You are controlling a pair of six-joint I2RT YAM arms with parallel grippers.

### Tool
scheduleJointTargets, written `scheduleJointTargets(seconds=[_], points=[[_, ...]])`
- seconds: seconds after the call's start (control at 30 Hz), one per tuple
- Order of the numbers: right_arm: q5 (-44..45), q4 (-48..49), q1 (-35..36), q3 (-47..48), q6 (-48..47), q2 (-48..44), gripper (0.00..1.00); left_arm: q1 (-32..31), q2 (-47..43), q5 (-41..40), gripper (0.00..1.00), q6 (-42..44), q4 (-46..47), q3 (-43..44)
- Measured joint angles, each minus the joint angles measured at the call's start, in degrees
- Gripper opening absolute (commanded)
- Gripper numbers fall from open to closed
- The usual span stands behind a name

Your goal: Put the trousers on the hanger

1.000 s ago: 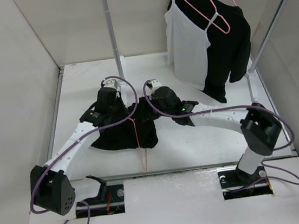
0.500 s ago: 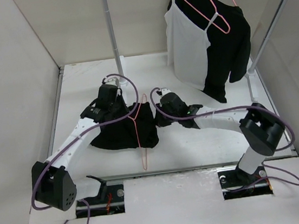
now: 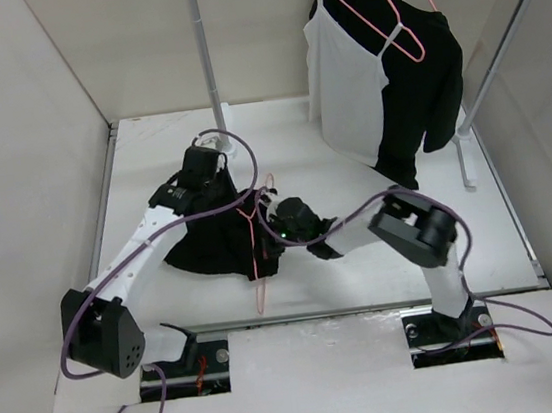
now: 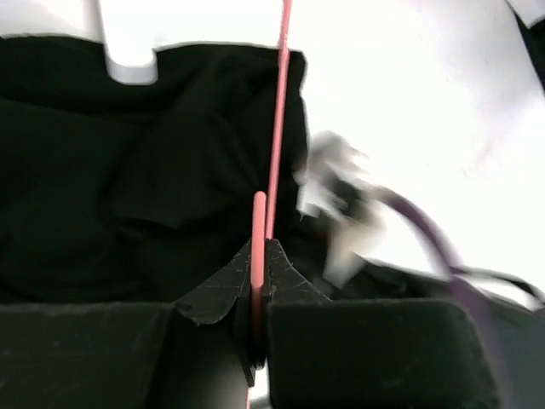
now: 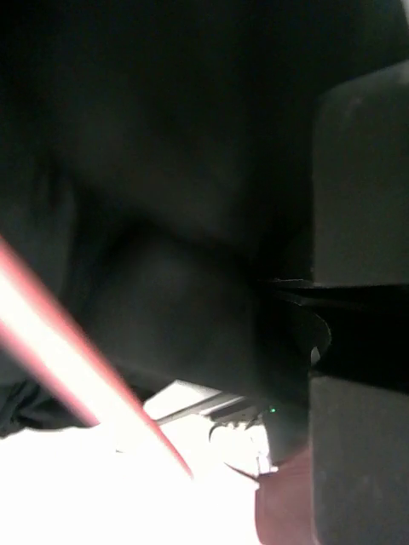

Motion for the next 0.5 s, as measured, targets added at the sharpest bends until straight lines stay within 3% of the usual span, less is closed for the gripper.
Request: scheduleJointTargets(seconds=[0.13,0.37,0.47,0.5], points=[[-2.8,6.8,-0.3,4.8,4.8,8.3,0.0,0.0,2.9,3.2,0.0,-0.4,-3.1,4.2],[-5.1,10.4,-2.8,6.6,8.9,11.0,0.0,1.0,4.8,6.0,0.0,-2.1,-3.4,5.7],[-3.8,7.7,-3.2,3.2,7.8,6.9,0.17,1.0,4.9,5.9,0.0,-2.5,-3.7,5.7],[-2.6,4.6,-3.4,2.3,6.8,4.3,0.33,1.0,4.9,5.8,0.0,-2.7,-3.8,5.7]])
